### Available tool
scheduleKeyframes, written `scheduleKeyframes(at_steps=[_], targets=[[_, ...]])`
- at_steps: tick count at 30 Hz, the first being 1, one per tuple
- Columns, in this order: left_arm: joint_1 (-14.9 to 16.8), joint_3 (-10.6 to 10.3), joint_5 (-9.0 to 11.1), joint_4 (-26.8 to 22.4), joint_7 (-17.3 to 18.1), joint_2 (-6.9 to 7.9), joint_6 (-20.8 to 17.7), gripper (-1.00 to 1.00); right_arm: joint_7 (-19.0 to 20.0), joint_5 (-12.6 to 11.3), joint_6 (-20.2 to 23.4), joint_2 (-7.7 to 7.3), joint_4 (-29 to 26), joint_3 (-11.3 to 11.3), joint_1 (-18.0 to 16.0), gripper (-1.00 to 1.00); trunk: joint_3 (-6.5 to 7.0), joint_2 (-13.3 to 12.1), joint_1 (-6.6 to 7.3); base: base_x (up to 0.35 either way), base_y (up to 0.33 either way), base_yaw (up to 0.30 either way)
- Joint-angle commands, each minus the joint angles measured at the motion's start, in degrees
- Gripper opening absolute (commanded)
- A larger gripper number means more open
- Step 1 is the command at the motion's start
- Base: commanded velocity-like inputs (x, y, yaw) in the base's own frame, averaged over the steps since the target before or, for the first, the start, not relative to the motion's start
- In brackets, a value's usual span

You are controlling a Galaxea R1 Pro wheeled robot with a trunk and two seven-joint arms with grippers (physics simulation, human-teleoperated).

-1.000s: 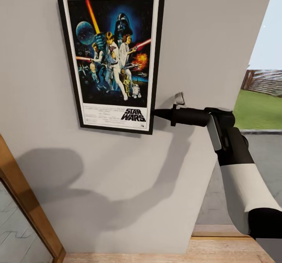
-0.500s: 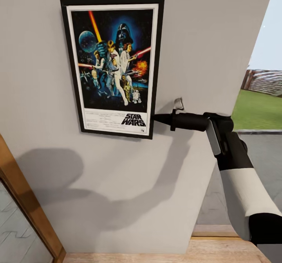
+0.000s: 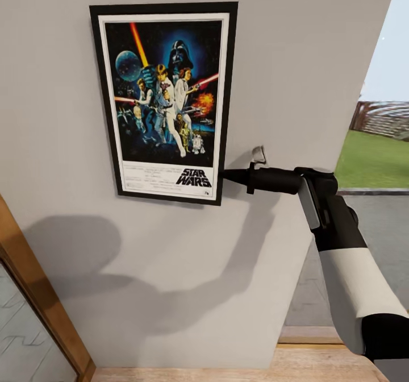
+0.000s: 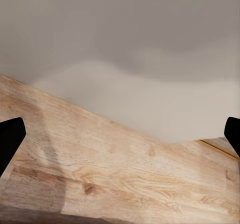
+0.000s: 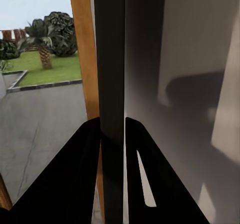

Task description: Pick up the poster from the kitchen countertop and hang it on one of the wall nails in the kitchen.

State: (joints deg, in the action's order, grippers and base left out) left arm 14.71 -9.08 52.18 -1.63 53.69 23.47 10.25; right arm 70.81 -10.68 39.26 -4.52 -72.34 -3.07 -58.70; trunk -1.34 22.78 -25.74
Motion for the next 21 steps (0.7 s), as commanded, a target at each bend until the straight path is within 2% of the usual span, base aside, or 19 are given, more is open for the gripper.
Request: scheduleKeyframes(at_steps=[1, 15, 21], targets=[[0.06, -0.49, 0.32, 0.05, 0.10, 0.01, 0.39, 1.00, 0.04, -0.48, 0.58, -0.05, 0.02, -0.10, -0.05, -1.00, -0.14, 0.14, -0.04, 0.000, 0.000, 0.000], [0.06, -0.49, 0.34, 0.05, 0.10, 0.00, 0.39, 1.00, 0.12, -0.48, 0.37, -0.05, -0.56, -0.10, 1.84, -1.00, -0.14, 0.14, -0.04, 0.000, 0.000, 0.000], [0.06, -0.48, 0.33, 0.05, 0.10, 0.00, 0.39, 1.00, 0.18, -0.55, -2.32, -0.05, -0.34, -0.10, 2.51, -1.00, -0.14, 0.14, -0.04, 0.000, 0.000, 0.000]])
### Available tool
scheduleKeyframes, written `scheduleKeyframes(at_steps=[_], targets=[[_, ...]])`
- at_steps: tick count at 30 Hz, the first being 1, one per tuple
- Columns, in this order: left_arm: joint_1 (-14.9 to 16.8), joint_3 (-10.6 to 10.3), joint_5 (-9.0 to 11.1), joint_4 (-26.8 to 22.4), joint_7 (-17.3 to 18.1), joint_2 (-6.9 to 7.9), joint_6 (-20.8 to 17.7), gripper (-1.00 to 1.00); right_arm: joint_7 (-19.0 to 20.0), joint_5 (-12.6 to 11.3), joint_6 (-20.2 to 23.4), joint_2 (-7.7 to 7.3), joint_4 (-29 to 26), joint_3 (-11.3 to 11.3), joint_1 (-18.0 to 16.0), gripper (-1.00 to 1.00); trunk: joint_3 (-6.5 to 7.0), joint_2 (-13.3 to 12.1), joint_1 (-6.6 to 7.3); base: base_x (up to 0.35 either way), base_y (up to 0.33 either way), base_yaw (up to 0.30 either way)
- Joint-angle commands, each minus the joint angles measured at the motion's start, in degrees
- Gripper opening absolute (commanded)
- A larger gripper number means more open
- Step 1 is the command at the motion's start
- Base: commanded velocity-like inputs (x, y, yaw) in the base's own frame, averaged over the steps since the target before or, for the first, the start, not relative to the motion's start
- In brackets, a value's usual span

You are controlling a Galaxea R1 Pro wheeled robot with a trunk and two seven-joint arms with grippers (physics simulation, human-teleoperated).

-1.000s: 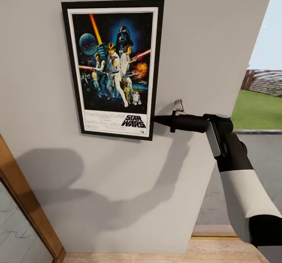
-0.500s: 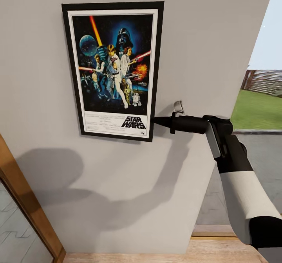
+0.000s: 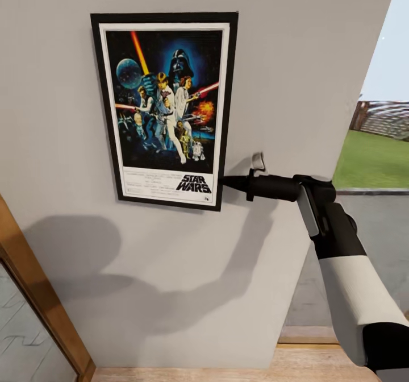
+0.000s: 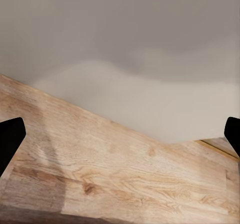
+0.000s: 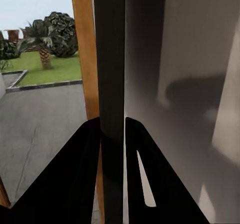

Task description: Pick up the poster from the kitchen countertop and hang it on one of the wall nails in the kitchen.

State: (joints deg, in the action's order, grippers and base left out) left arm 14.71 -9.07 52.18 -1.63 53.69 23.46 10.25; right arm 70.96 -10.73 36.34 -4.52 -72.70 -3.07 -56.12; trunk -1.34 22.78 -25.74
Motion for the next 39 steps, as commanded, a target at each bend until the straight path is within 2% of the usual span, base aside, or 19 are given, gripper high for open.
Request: scheduleKeyframes(at_steps=[1, 39], targets=[[0.06, -0.49, 0.34, 0.05, 0.10, 0.01, 0.39, 1.00, 0.03, -0.51, 0.44, -0.07, 0.05, -0.10, 0.07, -1.00, -0.14, 0.14, -0.04, 0.000, 0.000, 0.000], [0.06, -0.49, 0.34, 0.05, 0.10, 0.01, 0.39, 1.00, 0.00, -0.50, -0.22, -0.14, 0.28, -0.10, 0.58, -1.00, -0.14, 0.14, -0.04, 0.000, 0.000, 0.000]])
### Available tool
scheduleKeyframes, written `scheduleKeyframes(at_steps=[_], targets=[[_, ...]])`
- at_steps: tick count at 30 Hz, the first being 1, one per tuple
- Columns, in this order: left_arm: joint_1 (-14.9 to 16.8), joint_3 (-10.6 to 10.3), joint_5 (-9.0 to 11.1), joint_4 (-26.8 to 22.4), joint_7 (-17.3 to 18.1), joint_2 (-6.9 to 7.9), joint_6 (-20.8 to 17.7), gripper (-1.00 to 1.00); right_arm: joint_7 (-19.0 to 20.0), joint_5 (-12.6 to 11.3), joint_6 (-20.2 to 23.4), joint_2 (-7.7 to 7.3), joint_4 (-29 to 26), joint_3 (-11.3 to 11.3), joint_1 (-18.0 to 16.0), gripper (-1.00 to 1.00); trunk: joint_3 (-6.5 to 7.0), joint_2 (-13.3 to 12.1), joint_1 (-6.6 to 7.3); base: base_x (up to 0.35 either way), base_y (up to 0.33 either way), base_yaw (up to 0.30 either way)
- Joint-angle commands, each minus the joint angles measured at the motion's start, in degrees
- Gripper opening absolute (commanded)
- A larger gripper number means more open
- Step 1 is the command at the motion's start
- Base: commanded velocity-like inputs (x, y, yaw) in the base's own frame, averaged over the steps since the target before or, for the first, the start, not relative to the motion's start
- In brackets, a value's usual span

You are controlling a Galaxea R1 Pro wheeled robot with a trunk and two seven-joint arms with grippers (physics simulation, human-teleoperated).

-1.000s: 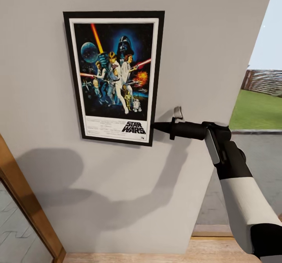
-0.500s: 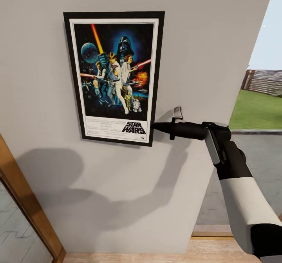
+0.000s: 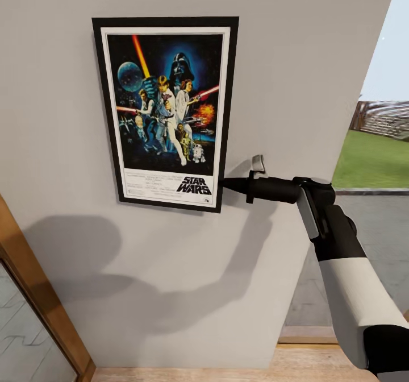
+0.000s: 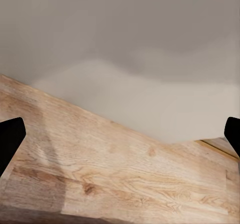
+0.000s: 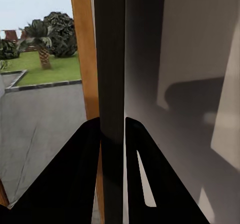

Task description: Pick up the poster from the kitchen countertop and hang it on one of the wall nails in the kitchen.

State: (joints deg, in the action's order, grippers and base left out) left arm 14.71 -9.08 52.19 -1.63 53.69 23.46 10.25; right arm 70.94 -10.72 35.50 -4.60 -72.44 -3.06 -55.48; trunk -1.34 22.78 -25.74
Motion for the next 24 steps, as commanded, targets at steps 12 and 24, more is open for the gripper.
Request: scheduleKeyframes(at_steps=[12, 24], targets=[[0.06, -0.50, 0.35, 0.05, 0.10, 0.03, 0.39, 1.00, -0.16, -0.45, 0.90, -0.02, -0.10, -0.09, -0.06, -1.00, -0.14, 0.14, -0.04, 0.000, 0.000, 0.000], [0.06, -0.46, 0.33, 0.05, 0.10, 0.05, 0.39, 1.00, -0.23, -0.44, 1.13, -0.03, -0.07, 0.07, -0.06, -1.00, -0.14, 0.14, -0.04, 0.000, 0.000, 0.000]])
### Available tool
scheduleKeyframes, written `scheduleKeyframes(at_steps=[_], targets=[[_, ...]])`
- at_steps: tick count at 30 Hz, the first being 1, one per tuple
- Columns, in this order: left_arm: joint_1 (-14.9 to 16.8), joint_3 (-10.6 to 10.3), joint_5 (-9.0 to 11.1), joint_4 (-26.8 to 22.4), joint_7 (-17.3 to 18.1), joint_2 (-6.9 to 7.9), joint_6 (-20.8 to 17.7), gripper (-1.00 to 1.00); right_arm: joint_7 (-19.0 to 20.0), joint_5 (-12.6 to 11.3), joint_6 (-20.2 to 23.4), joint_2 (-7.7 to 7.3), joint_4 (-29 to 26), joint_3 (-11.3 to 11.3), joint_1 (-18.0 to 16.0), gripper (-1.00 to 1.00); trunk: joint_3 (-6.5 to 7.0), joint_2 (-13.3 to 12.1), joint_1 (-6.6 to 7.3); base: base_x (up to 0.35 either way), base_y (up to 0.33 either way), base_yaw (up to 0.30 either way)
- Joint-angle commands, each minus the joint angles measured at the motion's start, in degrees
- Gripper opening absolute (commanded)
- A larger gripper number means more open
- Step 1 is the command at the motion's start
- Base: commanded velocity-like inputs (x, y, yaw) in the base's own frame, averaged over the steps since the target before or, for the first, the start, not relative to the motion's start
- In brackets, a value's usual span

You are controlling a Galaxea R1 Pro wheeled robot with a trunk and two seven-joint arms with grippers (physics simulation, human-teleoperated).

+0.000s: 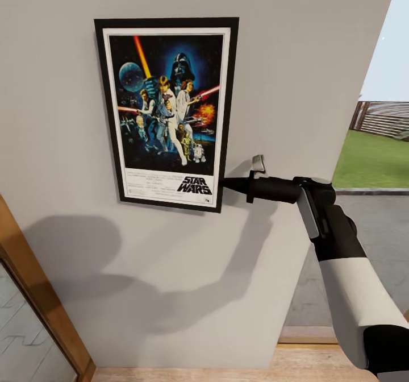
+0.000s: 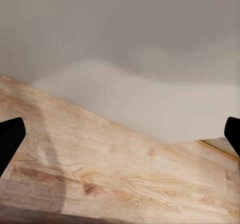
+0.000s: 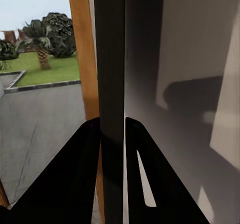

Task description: Pick up the poster from the kitchen countertop and hang it on one of the wall nails in the kitchen.

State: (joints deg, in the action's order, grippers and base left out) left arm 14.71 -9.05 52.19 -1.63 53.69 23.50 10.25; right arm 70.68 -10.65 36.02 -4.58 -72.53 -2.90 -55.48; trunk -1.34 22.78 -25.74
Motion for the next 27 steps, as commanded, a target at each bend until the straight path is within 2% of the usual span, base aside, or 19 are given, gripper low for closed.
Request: scheduleKeyframes(at_steps=[1, 23, 27], targets=[[0.06, -0.48, 0.33, 0.05, 0.10, 0.00, 0.39, 1.00, 0.02, -0.49, 0.63, -0.06, 0.02, -0.10, -0.06, -1.00, -0.14, 0.14, -0.04, 0.000, 0.000, 0.000], [0.06, -0.48, 0.36, 0.05, 0.10, 0.12, 0.39, 1.00, -0.10, -0.36, 0.81, -0.06, 0.26, -0.09, -0.96, -1.00, -0.14, 0.14, -0.04, 0.000, 0.000, 0.000], [0.06, -0.45, 0.36, 0.05, 0.10, 0.14, 0.39, 1.00, -0.10, -0.39, 2.56, -0.05, 0.26, -0.09, -1.02, -1.00, -0.14, 0.14, -0.04, 0.000, 0.000, 0.000]])
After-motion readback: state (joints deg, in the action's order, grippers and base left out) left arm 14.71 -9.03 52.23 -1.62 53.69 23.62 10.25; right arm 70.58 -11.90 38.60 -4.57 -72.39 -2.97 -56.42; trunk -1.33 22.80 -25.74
